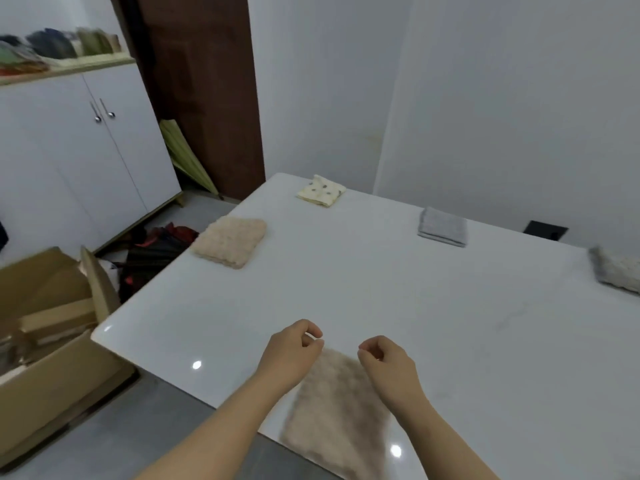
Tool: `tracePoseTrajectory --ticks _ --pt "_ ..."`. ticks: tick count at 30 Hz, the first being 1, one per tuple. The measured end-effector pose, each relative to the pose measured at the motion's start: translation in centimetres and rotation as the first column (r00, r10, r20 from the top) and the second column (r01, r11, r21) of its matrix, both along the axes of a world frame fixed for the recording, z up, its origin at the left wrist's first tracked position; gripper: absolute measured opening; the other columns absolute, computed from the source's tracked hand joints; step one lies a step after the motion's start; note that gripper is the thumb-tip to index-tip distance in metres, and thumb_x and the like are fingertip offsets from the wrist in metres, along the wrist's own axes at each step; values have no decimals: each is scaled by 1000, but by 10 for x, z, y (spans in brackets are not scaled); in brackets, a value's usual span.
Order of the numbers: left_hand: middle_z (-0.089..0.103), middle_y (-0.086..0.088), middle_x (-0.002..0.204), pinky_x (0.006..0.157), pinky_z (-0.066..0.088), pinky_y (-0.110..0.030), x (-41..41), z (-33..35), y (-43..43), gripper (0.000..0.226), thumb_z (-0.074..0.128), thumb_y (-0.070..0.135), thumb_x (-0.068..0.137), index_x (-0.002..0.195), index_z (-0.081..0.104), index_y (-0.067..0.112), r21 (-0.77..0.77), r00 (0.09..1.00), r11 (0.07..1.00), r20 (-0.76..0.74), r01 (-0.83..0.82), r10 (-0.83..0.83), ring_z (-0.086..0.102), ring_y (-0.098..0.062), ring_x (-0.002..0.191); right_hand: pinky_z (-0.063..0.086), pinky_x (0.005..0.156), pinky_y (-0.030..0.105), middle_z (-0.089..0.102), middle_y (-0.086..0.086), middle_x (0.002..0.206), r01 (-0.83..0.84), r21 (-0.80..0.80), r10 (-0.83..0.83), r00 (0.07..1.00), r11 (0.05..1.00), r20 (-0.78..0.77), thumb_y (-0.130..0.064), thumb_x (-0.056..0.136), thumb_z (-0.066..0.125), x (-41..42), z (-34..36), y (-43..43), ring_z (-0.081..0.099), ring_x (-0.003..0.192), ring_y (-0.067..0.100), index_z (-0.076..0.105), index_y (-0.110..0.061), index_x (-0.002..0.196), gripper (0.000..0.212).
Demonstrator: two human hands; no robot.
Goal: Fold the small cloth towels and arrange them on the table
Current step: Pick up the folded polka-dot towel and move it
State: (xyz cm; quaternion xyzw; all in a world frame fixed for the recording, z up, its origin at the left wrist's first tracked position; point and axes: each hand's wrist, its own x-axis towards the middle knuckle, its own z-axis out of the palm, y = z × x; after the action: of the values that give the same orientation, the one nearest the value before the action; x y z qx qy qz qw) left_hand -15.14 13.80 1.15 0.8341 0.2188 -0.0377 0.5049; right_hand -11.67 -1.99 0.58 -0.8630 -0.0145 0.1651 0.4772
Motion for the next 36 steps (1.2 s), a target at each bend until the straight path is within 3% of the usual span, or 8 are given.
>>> tracePoseTrajectory --ticks 15,19,25,29,36 --pt "59 8 86 58 40 -16 21 -4 224 6 52 25 90 93 57 26 35 981 981 -6 -191 192 53 -4 74 40 60 16 58 -11 87 -210 42 211 977 977 -35 -17 89 48 48 -12 236 52 72 4 60 -16 96 13" --pt "58 10 82 60 43 -18 34 -13 287 6 53 26 89 87 55 30 44 975 974 1 -223 223 55 -9 75 39 59 15 59 -10 91 -238 23 238 971 971 -10 -18 89 49 66 -14 300 53 74 3 59 -19 95 12" --pt "55 14 72 57 37 -15 91 -28 390 14 53 21 88 80 54 31 55 990 988 6 -142 142 53 -8 71 38 60 15 58 -11 82 -121 67 121 993 990 3 -16 88 51 102 -23 407 51 72 2 61 -16 93 12" --pt "51 19 71 56 33 -3 127 -28 473 10 54 19 88 84 53 28 126 998 990 -9 61 -60 51 -6 75 40 64 17 56 -10 79 50 57 -49 998 997 -27 -15 88 52 115 -30 493 52 74 7 60 -16 93 10" --pt "53 16 78 62 38 -13 170 -21 582 5 52 21 90 90 55 25 136 974 964 -54 227 -222 52 -7 80 39 65 19 58 -8 89 216 20 -213 973 976 -93 -19 90 50 141 -28 581 54 84 10 56 -23 94 9"
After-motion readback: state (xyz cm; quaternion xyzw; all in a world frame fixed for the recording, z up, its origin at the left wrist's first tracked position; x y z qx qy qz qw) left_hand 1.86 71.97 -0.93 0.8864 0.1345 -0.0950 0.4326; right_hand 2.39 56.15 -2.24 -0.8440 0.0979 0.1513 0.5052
